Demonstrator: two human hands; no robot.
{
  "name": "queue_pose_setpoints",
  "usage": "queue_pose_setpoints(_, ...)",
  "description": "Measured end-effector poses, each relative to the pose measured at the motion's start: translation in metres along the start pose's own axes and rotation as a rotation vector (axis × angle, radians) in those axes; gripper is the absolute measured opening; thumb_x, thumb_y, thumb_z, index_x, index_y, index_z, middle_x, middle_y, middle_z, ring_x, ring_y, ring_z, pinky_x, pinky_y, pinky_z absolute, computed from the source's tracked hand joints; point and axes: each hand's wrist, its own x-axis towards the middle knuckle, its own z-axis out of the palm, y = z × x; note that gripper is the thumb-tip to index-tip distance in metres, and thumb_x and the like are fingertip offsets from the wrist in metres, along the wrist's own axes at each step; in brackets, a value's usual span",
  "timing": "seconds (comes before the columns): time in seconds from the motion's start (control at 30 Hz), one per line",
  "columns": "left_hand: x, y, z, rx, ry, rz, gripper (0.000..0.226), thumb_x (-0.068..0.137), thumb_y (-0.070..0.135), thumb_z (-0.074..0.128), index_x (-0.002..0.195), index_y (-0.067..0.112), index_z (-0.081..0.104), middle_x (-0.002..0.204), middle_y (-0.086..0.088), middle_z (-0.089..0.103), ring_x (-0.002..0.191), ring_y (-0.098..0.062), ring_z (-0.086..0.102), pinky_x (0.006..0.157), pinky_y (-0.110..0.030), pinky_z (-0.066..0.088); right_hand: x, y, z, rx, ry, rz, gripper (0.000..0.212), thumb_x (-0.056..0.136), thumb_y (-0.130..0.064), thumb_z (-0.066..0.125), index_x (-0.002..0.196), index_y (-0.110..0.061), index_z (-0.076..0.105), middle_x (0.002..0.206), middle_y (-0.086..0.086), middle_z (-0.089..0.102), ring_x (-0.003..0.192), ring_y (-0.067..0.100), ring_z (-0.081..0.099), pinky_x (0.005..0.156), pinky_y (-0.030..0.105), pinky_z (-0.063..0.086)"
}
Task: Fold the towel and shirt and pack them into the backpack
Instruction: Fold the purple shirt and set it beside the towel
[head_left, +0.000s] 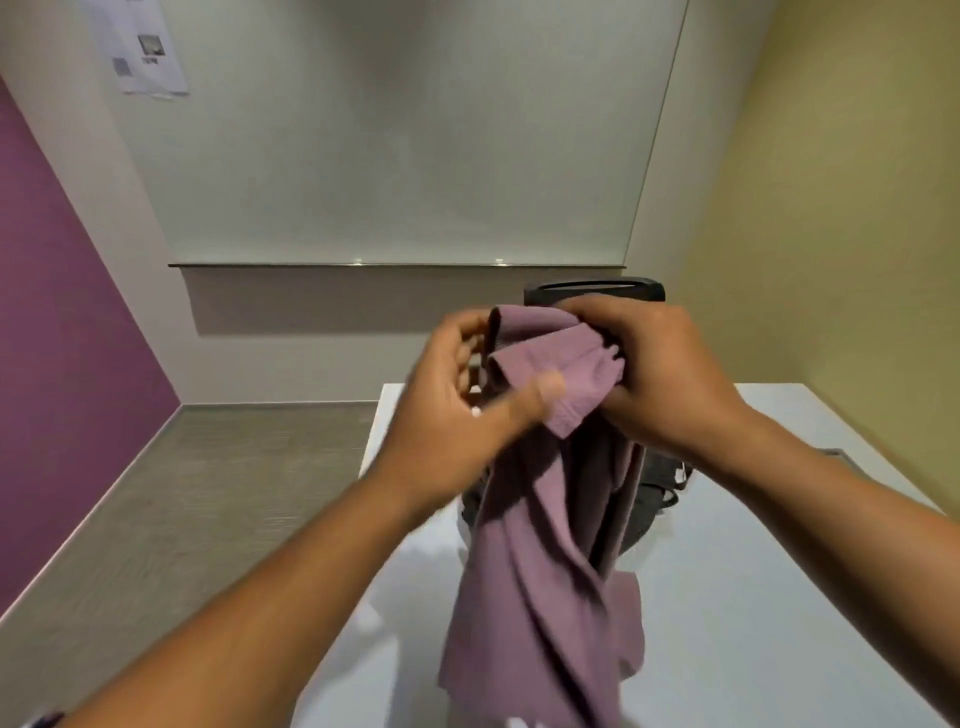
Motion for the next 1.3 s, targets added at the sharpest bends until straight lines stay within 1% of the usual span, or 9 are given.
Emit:
queue_pose_setpoints(0.13,-0.052,-0.053,0.017,0.534,-0.203,-0.23,0.104,0.047,0.069,0.079,0.136,0.051,0.028,0.131,0.026,0.052,0.117,-0.002,0.055,0.096,-0.031,0.05,-0.003,0.007,-0.005,0.047,0.167,0.1,0.034,0.071,-0.03,0.048,0.099,-0.027,0.066,0.084,-0.008,0.071,0.079,0.02,0.066,0.065,0.041,0.053)
queue_pose_setpoints(0.23,-0.065,-0.079,0.028,0.738,-0.091,-0.234,0.083,0.059,0.07,0.07,0.128,0.042,0.035,0.123,0.022,0.051,0.111,-0.007,0.056,0.089,-0.033,0.052,0.0,0.011,-0.011,0.045,0.243,0.172,0.014,0.07,-0.024,0.048,0.079,-0.022,0.058,0.068,-0.006,0.062,0.067,0.025,0.058,0.058,0.044,0.049)
queue_pose_setpoints(0.43,-0.058,-0.049,0.059,0.678,0.229,0.228,0.053,0.069,0.068,0.069,0.098,0.035,0.038,0.085,0.02,0.038,0.073,-0.003,0.044,0.059,-0.018,0.043,0.007,0.009,-0.019,0.193,0.323,0.363,0.018,0.071,-0.039,0.065,0.071,-0.022,0.061,0.06,-0.002,0.061,0.06,0.014,0.053,0.057,0.048,0.053)
queue_pose_setpoints(0.57,-0.039,-0.057,0.057,0.936,0.138,-0.063,0.071,0.071,0.067,0.065,0.123,0.028,0.036,0.117,0.012,0.046,0.106,-0.012,0.051,0.082,-0.03,0.05,0.008,0.008,-0.029,0.372,0.353,0.402,0.039,0.067,-0.046,0.076,0.07,-0.011,0.06,0.063,0.006,0.059,0.063,0.012,0.048,0.055,0.038,0.044)
queue_pose_setpoints(0.63,-0.028,-0.071,0.045,1.017,0.12,-0.127,0.043,0.081,0.045,0.061,0.115,0.022,0.046,0.11,0.004,0.054,0.099,-0.02,0.058,0.078,-0.034,0.051,0.005,0.01,-0.037,0.421,0.38,0.389,0.038,0.069,-0.041,0.075,0.064,-0.009,0.055,0.064,0.0,0.051,0.064,0.01,0.041,0.056,0.032,0.033)
queue_pose_setpoints(0.8,0.008,-0.084,0.008,0.264,0.174,-0.293,0.016,0.079,0.009,0.047,0.079,0.01,0.062,0.066,0.0,0.065,0.059,-0.023,0.059,0.055,-0.038,0.051,-0.002,0.026,-0.063,0.377,0.408,0.344,0.022,0.078,-0.031,0.074,0.062,-0.027,0.06,0.054,-0.018,0.05,0.056,-0.002,0.038,0.048,0.021,0.032)
queue_pose_setpoints(0.87,0.023,-0.064,-0.016,0.378,0.178,-0.062,0.017,0.072,0.025,0.051,0.071,0.01,0.058,0.061,0.007,0.054,0.057,-0.012,0.048,0.055,-0.029,0.041,-0.004,0.036,-0.077,0.22,0.363,0.322,0.025,0.083,-0.021,0.072,0.064,-0.019,0.057,0.053,-0.013,0.048,0.053,-0.003,0.036,0.044,0.015,0.03)
queue_pose_setpoints(1.0,0.047,0.002,-0.074,1.011,-0.286,0.202,0.035,0.062,0.07,0.066,0.074,0.039,0.055,0.066,0.018,0.061,0.06,-0.003,0.058,0.053,-0.022,0.046,-0.01,0.05,-0.117,-0.069,0.081,0.386,0.024,0.084,-0.006,0.071,0.064,-0.011,0.057,0.049,-0.009,0.048,0.045,0.0,0.039,0.042,0.015,0.032)
queue_pose_setpoints(1.3,0.156,0.083,-0.115,1.792,-0.052,0.008,0.013,0.084,0.033,0.059,0.092,0.034,0.069,0.085,0.01,0.065,0.077,-0.016,0.061,0.061,-0.027,0.046,0.056,0.093,-0.168,-0.791,-0.345,0.711,0.02,0.098,-0.029,0.047,0.085,-0.017,0.056,0.094,0.011,0.067,0.076,0.027,0.054,0.06,0.03,0.041)
